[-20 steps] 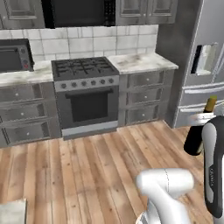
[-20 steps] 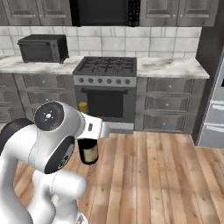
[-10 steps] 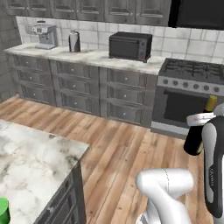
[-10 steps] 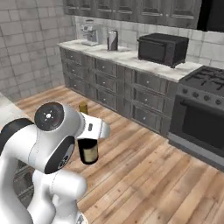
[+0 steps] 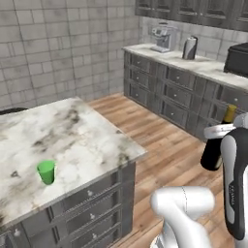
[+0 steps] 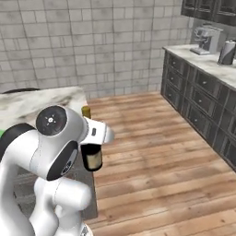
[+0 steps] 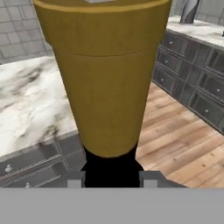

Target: Place the drinks on the dining counter in a tight cluster.

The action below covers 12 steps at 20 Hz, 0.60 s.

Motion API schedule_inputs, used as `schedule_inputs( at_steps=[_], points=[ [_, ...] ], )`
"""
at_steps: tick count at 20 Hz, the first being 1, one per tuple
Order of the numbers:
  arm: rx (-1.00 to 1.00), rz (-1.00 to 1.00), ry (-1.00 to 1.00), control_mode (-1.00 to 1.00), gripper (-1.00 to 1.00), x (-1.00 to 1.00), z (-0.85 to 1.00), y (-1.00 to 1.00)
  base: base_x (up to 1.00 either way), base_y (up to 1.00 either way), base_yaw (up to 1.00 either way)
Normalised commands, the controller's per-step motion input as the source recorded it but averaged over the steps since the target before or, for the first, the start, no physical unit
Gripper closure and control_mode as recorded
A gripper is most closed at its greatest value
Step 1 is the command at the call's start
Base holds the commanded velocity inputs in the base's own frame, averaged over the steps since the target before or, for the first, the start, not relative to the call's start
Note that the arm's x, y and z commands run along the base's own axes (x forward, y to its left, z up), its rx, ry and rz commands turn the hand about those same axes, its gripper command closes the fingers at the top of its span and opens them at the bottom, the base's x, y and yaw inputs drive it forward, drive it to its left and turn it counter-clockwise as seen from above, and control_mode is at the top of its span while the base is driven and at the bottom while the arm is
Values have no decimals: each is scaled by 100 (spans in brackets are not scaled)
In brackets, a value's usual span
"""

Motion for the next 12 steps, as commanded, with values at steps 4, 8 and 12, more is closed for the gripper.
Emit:
schedule_inputs(
  at_steps=[4, 8, 12],
  points=[
    [0, 0, 0, 100, 100, 0, 0, 0, 71, -73, 39],
    [0, 0, 0, 100, 100, 0, 0, 0, 78, -57, 38],
    [0, 0, 0, 100, 100, 0, 0, 0, 80, -73, 41]
  ],
)
